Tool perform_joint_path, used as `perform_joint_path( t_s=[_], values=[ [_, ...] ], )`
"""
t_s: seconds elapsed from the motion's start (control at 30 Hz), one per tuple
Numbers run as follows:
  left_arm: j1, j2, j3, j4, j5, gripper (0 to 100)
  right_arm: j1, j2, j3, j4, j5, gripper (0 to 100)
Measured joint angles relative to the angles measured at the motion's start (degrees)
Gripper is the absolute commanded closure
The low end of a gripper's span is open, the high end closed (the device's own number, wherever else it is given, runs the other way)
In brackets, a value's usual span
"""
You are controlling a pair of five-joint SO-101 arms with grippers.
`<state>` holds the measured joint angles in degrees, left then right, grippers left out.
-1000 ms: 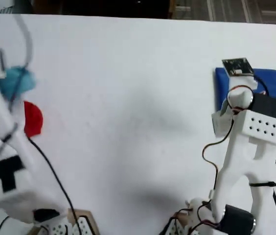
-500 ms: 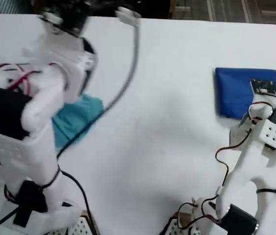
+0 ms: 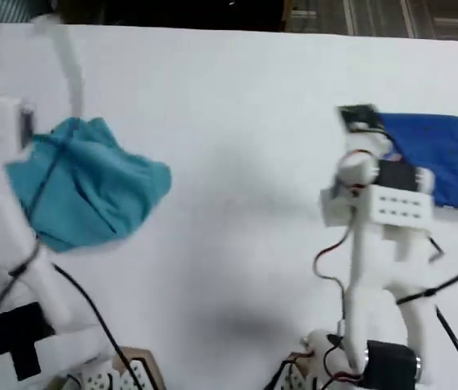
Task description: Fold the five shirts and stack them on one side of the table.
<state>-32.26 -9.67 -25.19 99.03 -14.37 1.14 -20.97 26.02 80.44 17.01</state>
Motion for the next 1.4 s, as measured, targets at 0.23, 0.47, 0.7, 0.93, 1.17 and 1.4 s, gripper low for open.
perform_joint_path(
  t_s=[0.23, 0.47, 0.7, 0.93, 1.17, 1.4],
  values=[
    [-19.1, 0.0, 27.2, -14.2, -8.3, 85, -20.0, 0.8, -5.3, -4.7, -3.2, 64.7],
    [-27.9, 0.1, 46.0, -29.2, -14.7, 85, -30.8, 18.2, -22.0, -4.7, -7.6, 64.7],
    [-37.3, 0.1, 55.9, -52.4, -20.0, 85, -37.0, 38.4, -37.9, -0.5, -7.6, 64.7],
    [-47.5, 0.1, 57.7, -72.0, -20.3, 85, -40.9, 50.8, -48.4, 3.1, -7.6, 64.6],
    [-54.6, 0.1, 57.7, -85.2, -15.6, 85, -45.5, 53.7, -55.2, 4.1, -7.6, 64.5],
    [-55.0, 0.1, 57.7, -86.3, -13.4, 85, -47.7, 55.1, -56.4, 0.6, -7.6, 64.5]
  ],
)
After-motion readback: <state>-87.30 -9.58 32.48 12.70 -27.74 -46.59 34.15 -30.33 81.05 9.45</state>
